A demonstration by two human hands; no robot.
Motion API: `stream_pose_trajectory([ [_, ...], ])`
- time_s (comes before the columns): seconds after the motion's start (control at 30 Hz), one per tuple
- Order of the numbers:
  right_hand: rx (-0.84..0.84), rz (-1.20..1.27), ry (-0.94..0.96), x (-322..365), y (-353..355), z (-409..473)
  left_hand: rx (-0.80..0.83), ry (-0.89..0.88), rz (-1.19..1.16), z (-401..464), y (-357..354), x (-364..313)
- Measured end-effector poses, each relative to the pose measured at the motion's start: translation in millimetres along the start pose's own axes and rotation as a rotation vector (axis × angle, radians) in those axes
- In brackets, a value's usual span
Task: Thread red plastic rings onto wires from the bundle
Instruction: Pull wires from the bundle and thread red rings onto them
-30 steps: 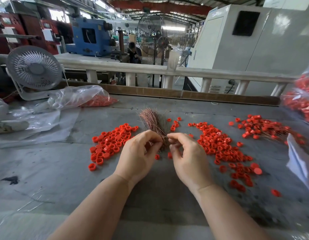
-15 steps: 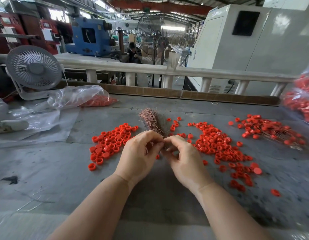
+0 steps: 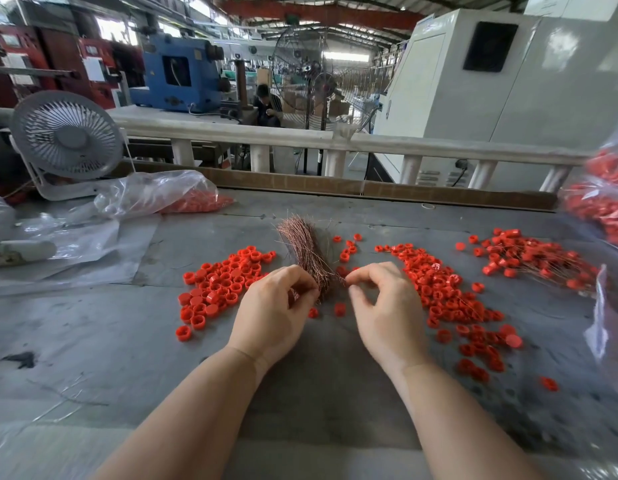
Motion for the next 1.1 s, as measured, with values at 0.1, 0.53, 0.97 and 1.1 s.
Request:
stream_pose_trajectory([
  [0.1,-0.109,-0.243,-0.201,-25,15,2,0.019,0.016,0.006,-1,-2,1],
  [0.53,0.143,-0.86,-0.743,-105,54,-3,0.047,0.042,-0.007,-1,-4,4],
  [0.97,-0.122,-0.501,-0.498,-101,59,12,0.072,0.063,0.004,-2,-5,6],
  [1.1,-0.092,-0.421,-0.417,-94,52,15,0.086,0.073,0.019,-2,-6,7],
])
Point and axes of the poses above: each hand's wrist, its own z-axis towards the middle knuckle, its own y-axis out of the back of the hand, x = y × z, the point moved 8 cm from there along z, towards the middle knuckle, and after that the axes turned 7 degrees about -z, right-handed, at the moved point
